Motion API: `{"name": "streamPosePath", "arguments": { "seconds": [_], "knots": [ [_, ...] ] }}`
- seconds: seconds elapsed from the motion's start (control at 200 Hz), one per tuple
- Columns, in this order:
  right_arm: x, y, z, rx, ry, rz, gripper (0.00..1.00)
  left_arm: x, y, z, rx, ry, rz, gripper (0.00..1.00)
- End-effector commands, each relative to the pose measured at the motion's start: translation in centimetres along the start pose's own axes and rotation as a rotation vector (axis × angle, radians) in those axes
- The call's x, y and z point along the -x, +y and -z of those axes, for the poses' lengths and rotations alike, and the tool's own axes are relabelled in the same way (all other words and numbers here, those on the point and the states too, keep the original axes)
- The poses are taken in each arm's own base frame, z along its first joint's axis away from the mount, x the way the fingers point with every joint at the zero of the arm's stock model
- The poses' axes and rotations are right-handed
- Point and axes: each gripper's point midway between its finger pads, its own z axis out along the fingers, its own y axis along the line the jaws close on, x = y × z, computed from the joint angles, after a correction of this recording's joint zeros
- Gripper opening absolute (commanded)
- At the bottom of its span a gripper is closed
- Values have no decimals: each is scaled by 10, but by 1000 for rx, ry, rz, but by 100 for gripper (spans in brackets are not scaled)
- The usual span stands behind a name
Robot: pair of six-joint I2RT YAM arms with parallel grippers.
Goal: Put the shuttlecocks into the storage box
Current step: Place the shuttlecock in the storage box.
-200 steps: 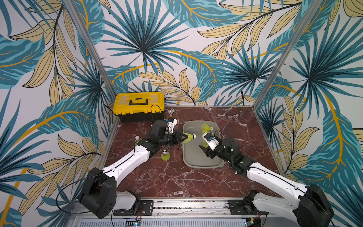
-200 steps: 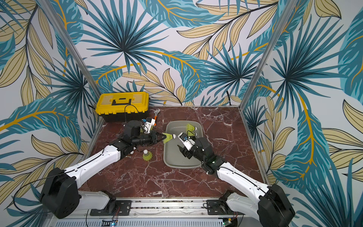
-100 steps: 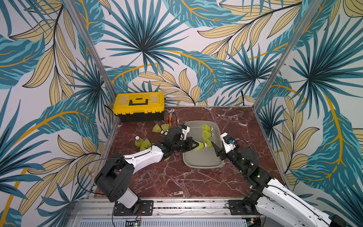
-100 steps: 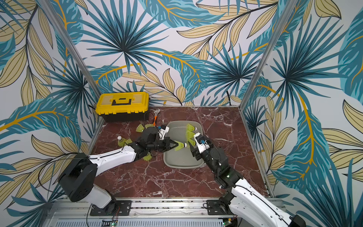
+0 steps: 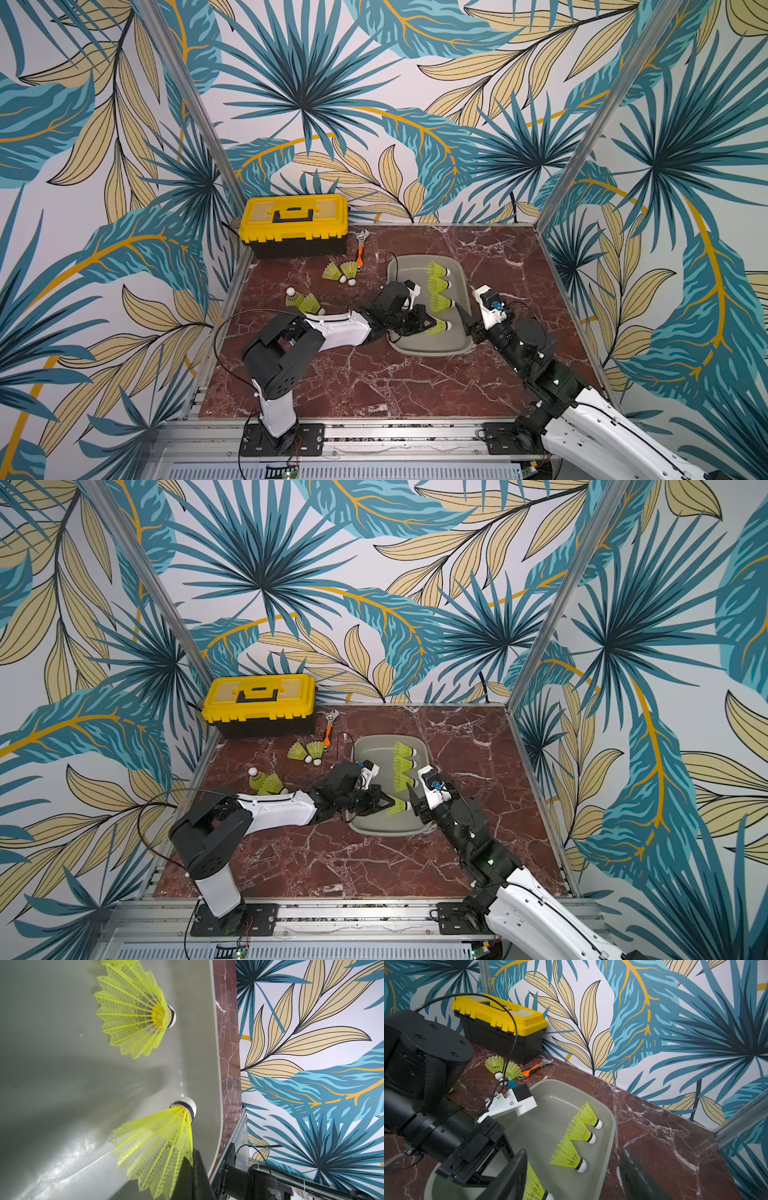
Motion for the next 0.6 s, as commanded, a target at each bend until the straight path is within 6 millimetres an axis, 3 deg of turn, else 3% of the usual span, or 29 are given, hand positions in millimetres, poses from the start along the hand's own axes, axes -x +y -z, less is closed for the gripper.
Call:
{"name": "streamPosePath", "arguments": {
  "seconds": [0.0,0.596],
  "knots": [
    [-14,-1,1,-13,32,-4,70,18,-26,-4,-58,-51,-34,0],
    [-24,-1,-1,-28,48,0,70,28,-12,-31,-36,-56,-6,0]
  ]
}}
